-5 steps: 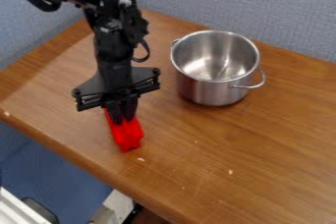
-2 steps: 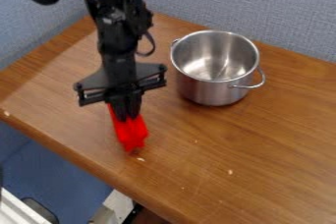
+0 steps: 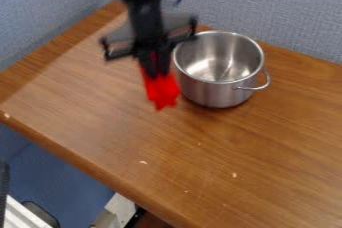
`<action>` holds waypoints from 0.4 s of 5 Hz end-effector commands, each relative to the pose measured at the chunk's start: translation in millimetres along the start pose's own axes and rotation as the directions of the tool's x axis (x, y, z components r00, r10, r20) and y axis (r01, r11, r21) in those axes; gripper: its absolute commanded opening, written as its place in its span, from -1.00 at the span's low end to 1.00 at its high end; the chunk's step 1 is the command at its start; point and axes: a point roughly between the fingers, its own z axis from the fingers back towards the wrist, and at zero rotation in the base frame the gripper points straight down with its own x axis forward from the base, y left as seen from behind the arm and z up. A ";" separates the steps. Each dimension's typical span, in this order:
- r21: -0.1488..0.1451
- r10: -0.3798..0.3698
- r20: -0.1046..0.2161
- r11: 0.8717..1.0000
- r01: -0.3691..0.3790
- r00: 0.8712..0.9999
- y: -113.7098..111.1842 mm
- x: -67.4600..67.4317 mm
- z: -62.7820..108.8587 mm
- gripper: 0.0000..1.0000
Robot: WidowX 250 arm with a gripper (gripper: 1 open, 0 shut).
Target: Put the red object in the metal pot
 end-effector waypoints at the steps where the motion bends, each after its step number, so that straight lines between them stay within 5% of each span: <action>1: -0.065 -0.014 0.021 0.998 0.015 1.000 -43.1 23.4 14.6 -1.00; 2: -0.078 0.006 -0.005 0.997 -0.007 1.000 -56.0 28.5 11.7 -1.00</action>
